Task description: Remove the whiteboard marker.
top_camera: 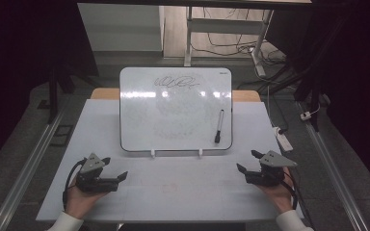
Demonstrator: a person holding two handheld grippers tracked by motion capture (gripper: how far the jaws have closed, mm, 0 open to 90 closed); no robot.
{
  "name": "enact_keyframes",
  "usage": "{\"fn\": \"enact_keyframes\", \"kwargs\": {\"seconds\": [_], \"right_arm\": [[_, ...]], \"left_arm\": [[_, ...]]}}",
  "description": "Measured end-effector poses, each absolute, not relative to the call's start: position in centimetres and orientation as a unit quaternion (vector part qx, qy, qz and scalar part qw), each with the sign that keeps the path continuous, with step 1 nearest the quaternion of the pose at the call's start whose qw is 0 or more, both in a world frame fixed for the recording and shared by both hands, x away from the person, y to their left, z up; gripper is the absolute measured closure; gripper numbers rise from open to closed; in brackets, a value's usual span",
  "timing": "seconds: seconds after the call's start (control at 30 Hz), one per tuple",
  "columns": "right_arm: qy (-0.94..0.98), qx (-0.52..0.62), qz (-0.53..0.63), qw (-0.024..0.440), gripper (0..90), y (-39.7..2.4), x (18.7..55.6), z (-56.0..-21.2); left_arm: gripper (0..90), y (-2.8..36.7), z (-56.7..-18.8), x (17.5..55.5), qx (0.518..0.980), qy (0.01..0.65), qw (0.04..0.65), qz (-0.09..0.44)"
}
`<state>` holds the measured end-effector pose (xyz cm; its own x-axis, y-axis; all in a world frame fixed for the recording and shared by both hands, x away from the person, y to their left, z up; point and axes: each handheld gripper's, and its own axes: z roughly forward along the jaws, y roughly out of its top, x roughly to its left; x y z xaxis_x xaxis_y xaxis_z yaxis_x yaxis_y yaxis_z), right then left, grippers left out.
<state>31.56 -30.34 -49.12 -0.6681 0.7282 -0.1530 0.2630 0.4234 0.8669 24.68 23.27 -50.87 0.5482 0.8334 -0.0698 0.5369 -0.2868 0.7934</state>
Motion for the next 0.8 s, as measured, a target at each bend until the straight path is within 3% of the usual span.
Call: {"fn": "enact_keyframes", "kwargs": {"seconds": [0.8], "right_arm": [[0.796, 0.325, 0.439, 0.262, 27.9, -29.6, 31.9, -47.8]], "left_arm": [[15.2, 23.0, -51.1, 25.3, 0.789, 0.433, 0.393, 0.187]]}}
